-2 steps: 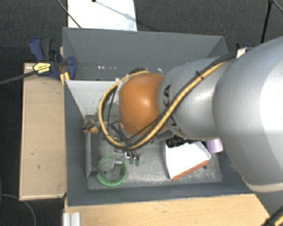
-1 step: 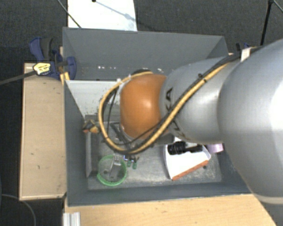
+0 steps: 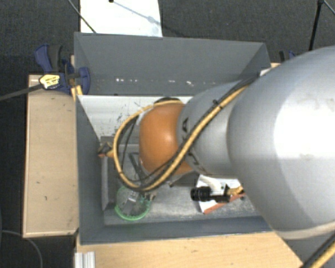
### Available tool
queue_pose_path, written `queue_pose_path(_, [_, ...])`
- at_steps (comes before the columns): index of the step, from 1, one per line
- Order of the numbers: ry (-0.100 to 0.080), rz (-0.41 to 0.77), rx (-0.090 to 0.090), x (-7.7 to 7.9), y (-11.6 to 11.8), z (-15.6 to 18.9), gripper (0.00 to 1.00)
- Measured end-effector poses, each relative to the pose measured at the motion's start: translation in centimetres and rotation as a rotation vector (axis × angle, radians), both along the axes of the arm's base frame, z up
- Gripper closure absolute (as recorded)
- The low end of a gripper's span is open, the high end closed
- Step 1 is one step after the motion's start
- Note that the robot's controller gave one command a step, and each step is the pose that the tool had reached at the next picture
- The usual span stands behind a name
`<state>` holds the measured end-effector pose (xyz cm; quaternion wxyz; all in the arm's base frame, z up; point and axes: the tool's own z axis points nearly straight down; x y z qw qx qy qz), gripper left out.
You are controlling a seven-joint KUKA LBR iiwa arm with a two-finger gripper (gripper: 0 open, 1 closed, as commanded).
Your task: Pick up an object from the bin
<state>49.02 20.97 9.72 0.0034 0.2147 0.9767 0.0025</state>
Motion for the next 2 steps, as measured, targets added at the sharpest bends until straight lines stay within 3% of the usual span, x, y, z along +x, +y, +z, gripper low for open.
queue_pose_path(1, [0.008,-0.041,0.0,0.82,0.59,-2.15,1.0])
queue_pose_path(2, [0.008,-0.042,0.0,0.81,0.59,-2.15,1.0])
